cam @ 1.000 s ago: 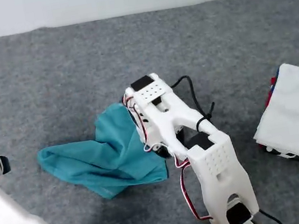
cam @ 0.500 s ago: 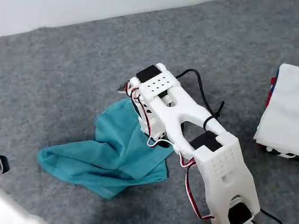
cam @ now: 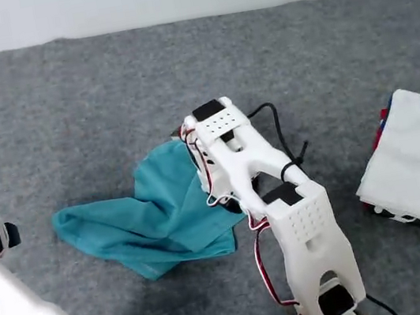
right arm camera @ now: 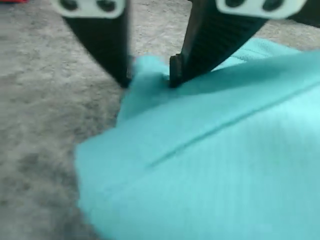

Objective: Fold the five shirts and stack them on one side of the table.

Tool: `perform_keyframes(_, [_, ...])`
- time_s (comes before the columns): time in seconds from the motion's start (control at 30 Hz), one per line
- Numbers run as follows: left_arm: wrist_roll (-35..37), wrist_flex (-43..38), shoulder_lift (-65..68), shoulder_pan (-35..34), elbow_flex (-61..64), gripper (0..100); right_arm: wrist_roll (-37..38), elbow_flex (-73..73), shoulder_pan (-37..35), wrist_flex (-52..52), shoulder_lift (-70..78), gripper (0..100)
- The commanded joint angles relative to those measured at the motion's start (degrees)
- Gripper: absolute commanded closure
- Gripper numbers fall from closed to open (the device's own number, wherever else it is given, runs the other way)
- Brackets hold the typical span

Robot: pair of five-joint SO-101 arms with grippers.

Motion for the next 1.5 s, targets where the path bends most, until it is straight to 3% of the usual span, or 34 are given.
perform_keyframes(0.0, [0.2,-1.8,-1.8,0.1,-0.4,80,0.8,-2.7,-0.6,1.3,-0.7,97.5])
perform_keyframes(0.17, [0.2,-2.0,-1.8,0.2,-0.4,80,4.3,-8.4,2.3,4.8,-5.9,98.9])
perform_keyframes(0.33, [0.5,-1.6,-2.9,5.0,-0.9,80,6.6,-12.6,8.3,4.8,-15.8,98.9])
perform_keyframes(0.43, [0.6,-1.7,-6.7,11.1,-1.2,80,6.4,-15.0,12.7,4.7,-20.1,98.9])
perform_keyframes(0.6, [0.6,-1.8,-10.8,26.7,0.9,80,6.3,-18.5,18.5,4.6,-23.6,98.8])
perform_keyframes(0.83, [0.8,-2.0,-5.2,41.6,8.4,80,3.3,-27.6,24.0,4.6,-25.2,98.8])
perform_keyframes(1.17, [1.8,-8.7,11.1,45.7,10.0,79,3.1,-31.6,28.9,4.8,-25.4,98.8])
perform_keyframes(1.47, [1.4,-14.1,19.2,48.2,9.8,74,3.1,-31.3,27.7,4.9,-25.4,98.8])
